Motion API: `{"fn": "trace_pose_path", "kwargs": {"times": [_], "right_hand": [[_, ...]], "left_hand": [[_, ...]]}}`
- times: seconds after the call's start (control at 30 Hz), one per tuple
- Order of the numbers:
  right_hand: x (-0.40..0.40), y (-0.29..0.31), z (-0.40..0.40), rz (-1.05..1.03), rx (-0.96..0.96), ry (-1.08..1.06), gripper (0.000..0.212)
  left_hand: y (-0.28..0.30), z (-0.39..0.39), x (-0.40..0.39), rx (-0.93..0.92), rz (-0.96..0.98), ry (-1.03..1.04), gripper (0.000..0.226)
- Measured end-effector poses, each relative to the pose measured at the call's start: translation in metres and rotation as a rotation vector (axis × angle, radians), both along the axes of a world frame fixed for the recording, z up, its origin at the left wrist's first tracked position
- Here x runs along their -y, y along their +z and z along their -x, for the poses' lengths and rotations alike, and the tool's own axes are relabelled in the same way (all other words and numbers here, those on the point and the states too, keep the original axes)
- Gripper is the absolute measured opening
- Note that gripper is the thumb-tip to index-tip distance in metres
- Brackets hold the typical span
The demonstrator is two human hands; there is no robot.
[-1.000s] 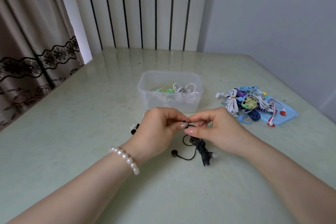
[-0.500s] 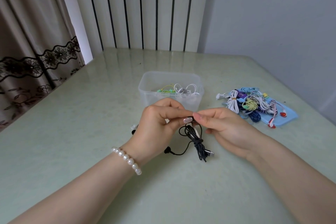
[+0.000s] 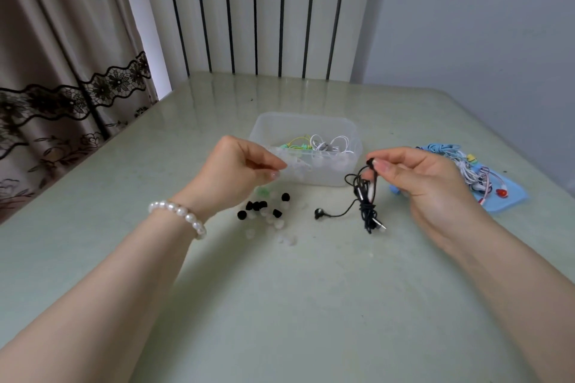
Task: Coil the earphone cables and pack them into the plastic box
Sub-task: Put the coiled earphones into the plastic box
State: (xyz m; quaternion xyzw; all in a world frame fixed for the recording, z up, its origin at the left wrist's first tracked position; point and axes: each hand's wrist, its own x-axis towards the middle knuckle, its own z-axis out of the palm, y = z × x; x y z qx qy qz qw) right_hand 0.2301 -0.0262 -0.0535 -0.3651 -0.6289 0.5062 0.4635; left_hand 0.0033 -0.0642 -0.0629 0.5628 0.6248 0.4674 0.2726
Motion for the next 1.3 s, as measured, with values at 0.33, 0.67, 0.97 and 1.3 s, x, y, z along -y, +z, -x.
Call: {"fn": "trace_pose_path", "kwargs": {"times": [0.33,0.67,0.97,1.3], "right_hand": [[0.0,-0.015,0.008,-0.223,0.355,-0.042,0.022],[0.002,-0.019,0.012,-0.24,0.376,-0.055,0.026],[0.004,-0.014,0.01,-0.264,0.297,-0.108,0.023],[0.011,-0.01,0.012,-0.257,0.185,-0.094,0.022]], "left_hand": [[-0.024,-0.014,-0.008,-0.469,0.008,0.033,0.014],[-0.028,-0.015,-0.012,-0.594,0.068,0.011,0.023],[-0.011,-0.025,-0.002,-0.022,-0.079,0.031,0.011],[-0.011,-0.061,0.012,1.123,0.337,-0.211,0.012]]}}
